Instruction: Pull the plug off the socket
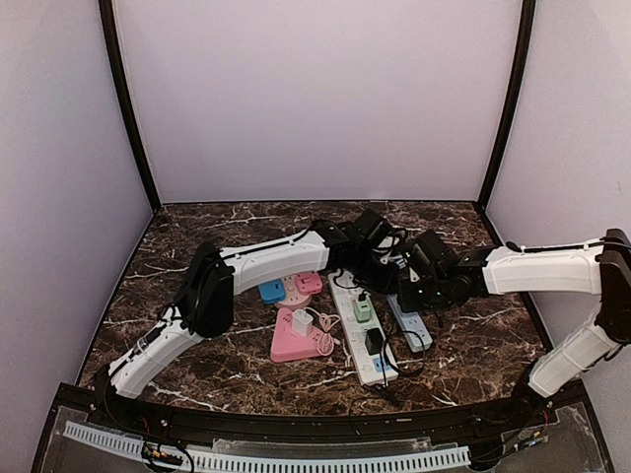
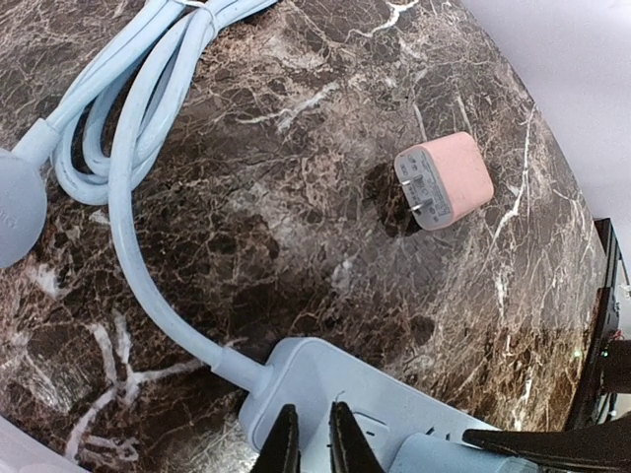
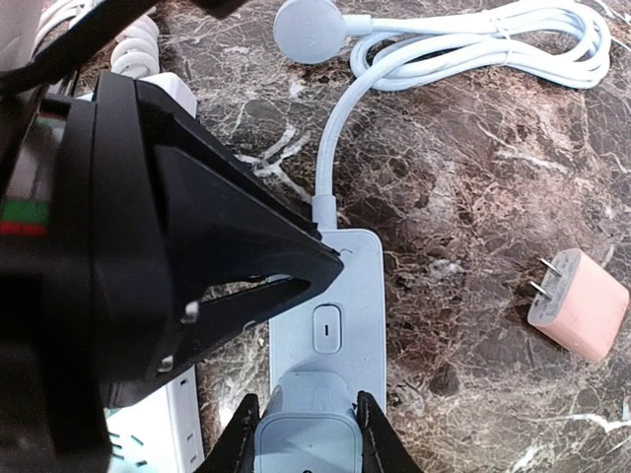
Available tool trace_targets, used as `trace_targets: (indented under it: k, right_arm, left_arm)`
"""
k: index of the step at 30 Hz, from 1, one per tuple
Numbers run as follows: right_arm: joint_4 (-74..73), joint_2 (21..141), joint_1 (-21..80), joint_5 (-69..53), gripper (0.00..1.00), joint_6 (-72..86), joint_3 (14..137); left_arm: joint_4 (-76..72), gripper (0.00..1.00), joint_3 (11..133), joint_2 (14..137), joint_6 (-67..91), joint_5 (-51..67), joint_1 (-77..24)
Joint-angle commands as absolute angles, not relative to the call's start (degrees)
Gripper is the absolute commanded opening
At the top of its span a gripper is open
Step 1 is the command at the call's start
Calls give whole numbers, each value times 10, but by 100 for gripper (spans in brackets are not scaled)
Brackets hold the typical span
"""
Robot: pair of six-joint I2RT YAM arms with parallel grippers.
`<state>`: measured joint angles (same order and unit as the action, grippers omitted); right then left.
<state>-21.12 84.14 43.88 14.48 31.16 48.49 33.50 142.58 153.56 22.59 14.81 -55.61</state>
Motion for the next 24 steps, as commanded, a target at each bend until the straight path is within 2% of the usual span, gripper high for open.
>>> trace_targets:
  k: [1, 9, 24]
  right_arm:
    - [-164, 795, 441, 189, 6, 317, 490]
    - [-166, 781, 432, 201, 6, 293, 511]
    - [-130, 760, 375, 107, 7, 244, 548]
  left_arm:
    - [399, 13, 1434, 1517, 249, 171, -545]
    - [356, 19, 1436, 1441, 300, 206, -508]
    - [318, 43, 1410, 1422, 384, 292, -482]
